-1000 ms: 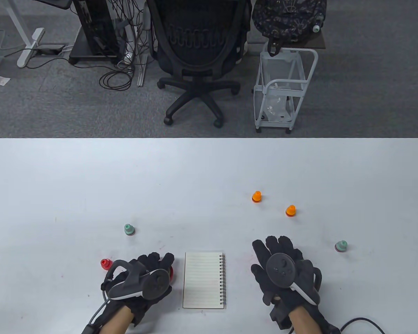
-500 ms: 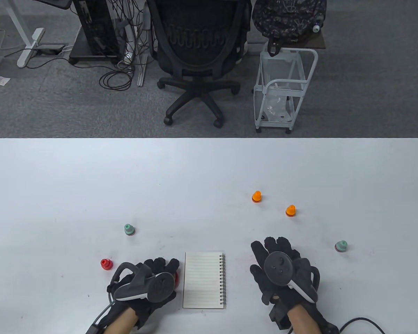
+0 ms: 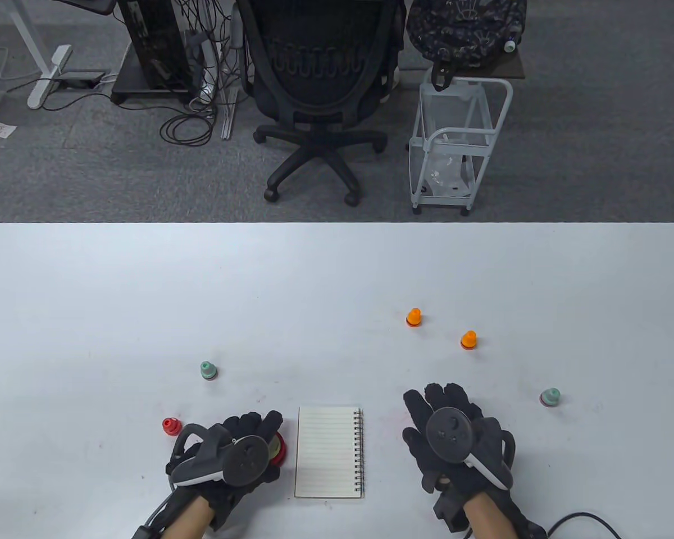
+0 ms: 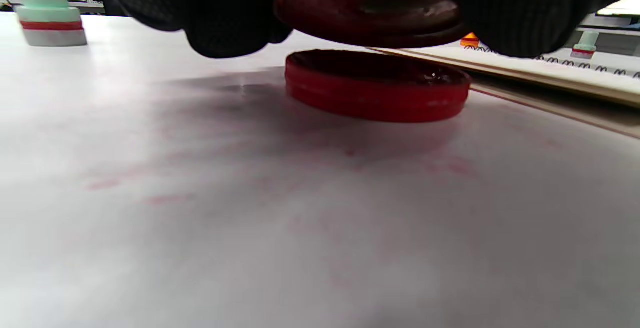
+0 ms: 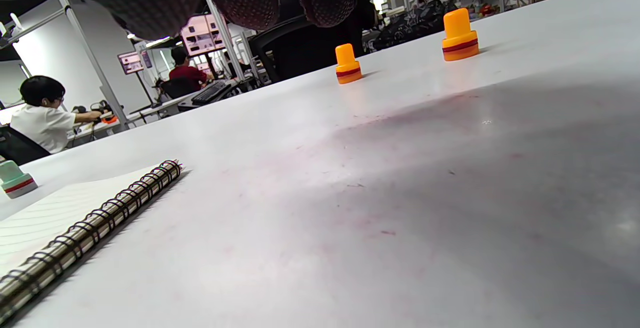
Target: Stamp reward stamp onto notebook
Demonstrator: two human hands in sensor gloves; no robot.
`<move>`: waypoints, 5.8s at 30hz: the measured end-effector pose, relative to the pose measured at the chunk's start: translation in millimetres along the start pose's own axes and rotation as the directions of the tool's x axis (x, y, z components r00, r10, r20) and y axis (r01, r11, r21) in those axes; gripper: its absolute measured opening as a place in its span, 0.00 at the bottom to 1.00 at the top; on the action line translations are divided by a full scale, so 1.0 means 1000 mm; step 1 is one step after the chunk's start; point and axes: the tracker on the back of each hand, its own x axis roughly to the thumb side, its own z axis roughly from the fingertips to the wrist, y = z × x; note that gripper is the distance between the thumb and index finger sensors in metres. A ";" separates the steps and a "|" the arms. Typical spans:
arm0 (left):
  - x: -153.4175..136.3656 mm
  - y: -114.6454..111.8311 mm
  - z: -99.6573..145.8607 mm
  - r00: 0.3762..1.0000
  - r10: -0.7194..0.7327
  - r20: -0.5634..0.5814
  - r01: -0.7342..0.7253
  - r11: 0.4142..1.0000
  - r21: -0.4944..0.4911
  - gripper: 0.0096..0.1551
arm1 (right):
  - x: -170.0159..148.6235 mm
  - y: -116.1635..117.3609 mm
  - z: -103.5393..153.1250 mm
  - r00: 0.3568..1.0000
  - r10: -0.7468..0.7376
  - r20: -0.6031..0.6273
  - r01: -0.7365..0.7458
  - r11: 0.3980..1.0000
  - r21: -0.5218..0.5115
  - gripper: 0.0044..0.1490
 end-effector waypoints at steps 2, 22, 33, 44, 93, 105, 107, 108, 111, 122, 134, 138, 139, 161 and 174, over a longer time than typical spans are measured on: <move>-0.003 -0.001 0.001 0.999 0.040 -0.001 -0.040 0.999 0.004 0.49 | 0.000 0.000 0.000 1.000 -0.001 0.001 0.001 1.000 0.004 0.41; -0.029 -0.007 0.015 0.977 -0.060 -0.207 0.009 0.971 -0.239 0.51 | 0.001 0.004 -0.002 1.000 0.006 0.000 -0.006 0.999 0.039 0.41; -0.025 -0.004 0.015 0.979 -0.098 -0.180 0.054 0.970 -0.236 0.55 | 0.001 0.003 -0.002 1.000 -0.008 0.008 0.008 1.000 0.017 0.40; -0.058 0.064 0.055 0.977 0.052 -0.205 0.022 0.940 0.341 0.51 | 0.000 0.003 -0.003 1.000 -0.025 0.004 0.025 1.000 0.014 0.40; -0.109 0.030 0.067 0.907 0.268 -0.326 -0.099 0.887 0.452 0.28 | 0.005 0.004 -0.004 0.999 -0.019 0.032 0.018 0.999 0.030 0.39; -0.006 0.050 0.017 0.767 0.609 0.200 -0.618 0.618 0.486 0.31 | 0.081 -0.014 -0.009 0.818 -0.527 0.231 0.521 0.849 0.093 0.41; 0.003 0.043 0.010 0.741 0.623 0.251 -0.659 0.602 0.451 0.32 | 0.090 -0.007 -0.013 0.773 -0.585 0.247 0.572 0.810 0.128 0.40; 0.007 0.037 0.008 0.725 0.632 0.275 -0.679 0.586 0.442 0.32 | 0.094 0.001 -0.014 0.754 -0.614 0.235 0.597 0.789 0.145 0.39; 0.015 0.024 0.003 0.669 0.680 0.299 -0.735 0.548 0.399 0.31 | 0.100 0.022 -0.015 0.704 -0.674 0.224 0.653 0.738 0.171 0.37; 0.027 0.029 0.007 0.679 0.634 0.370 -0.731 0.541 0.416 0.30 | 0.087 0.019 -0.012 0.637 -0.732 0.242 0.707 0.680 0.193 0.36; -0.001 0.036 0.034 0.849 0.475 0.233 -0.521 0.676 0.521 0.30 | 0.033 0.017 -0.013 0.955 -0.270 0.121 0.270 0.963 0.021 0.27; -0.006 0.032 0.033 0.891 0.419 0.173 -0.447 0.746 0.494 0.30 | 0.033 0.032 -0.018 0.993 -0.079 0.087 0.074 0.995 0.061 0.26; -0.007 0.031 0.033 0.901 0.403 0.159 -0.427 0.763 0.485 0.30 | 0.034 0.035 -0.019 0.995 -0.059 0.084 0.054 0.996 0.067 0.26; 0.006 0.024 0.024 0.997 0.007 0.070 -0.031 0.936 0.352 0.27 | 0.024 0.010 -0.014 0.993 -0.095 0.068 0.099 0.994 -0.051 0.36; 0.024 0.005 0.001 0.964 -0.236 0.122 0.218 0.965 0.143 0.25 | 0.013 -0.005 -0.008 0.981 -0.183 0.062 0.188 0.978 -0.092 0.34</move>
